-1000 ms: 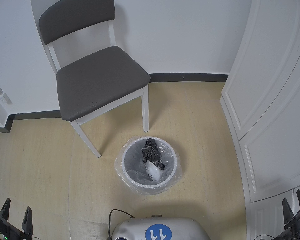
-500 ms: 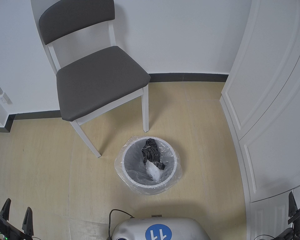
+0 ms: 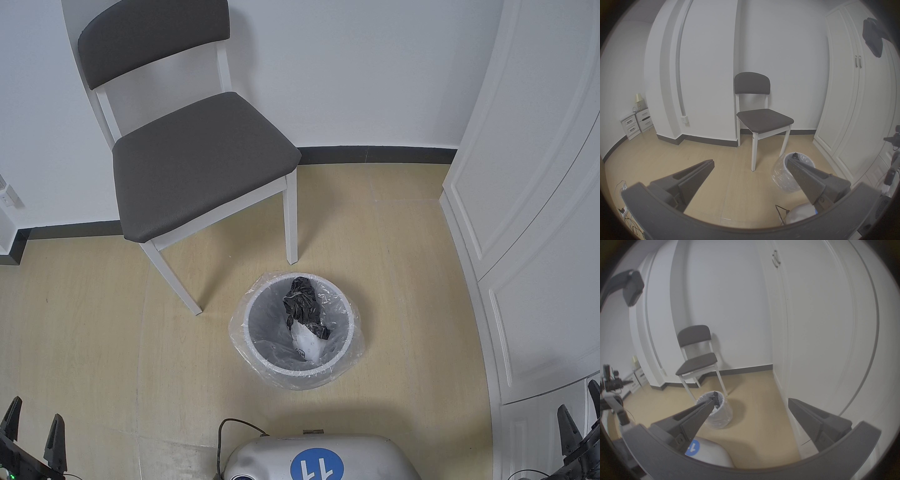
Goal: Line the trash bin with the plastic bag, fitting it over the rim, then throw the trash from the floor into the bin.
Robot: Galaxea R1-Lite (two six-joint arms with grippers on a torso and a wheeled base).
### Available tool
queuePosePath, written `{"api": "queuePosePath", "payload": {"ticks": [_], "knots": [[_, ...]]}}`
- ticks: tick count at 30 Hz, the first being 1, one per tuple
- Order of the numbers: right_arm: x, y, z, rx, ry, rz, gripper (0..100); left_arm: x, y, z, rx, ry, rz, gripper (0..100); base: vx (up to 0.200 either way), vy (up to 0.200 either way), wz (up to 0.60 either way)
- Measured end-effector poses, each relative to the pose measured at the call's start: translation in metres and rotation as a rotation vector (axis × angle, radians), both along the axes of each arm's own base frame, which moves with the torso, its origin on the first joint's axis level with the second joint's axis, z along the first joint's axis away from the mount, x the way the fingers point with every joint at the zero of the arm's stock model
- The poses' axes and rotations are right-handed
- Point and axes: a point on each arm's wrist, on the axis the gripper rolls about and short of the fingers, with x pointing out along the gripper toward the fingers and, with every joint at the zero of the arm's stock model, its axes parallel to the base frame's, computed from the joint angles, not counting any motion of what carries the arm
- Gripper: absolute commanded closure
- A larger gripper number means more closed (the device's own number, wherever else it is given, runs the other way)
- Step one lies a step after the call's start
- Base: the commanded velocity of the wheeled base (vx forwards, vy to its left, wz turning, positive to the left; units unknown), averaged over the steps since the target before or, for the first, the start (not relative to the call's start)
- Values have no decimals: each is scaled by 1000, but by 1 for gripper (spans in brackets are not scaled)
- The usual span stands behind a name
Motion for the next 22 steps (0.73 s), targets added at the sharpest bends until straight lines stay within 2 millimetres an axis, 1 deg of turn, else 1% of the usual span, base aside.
{"api": "queuePosePath", "payload": {"ticks": [6,11,22], "knots": [[0,-2,-4,-124,27,-77,0,0,0,0,3,0,0,0,0,0,0],[0,-2,-8,-90,71,-95,0,0,0,0,10,0,1,0,0,0,0],[0,-2,-7,-67,68,-97,0,0,0,0,-11,0,2,0,0,0,0]]}}
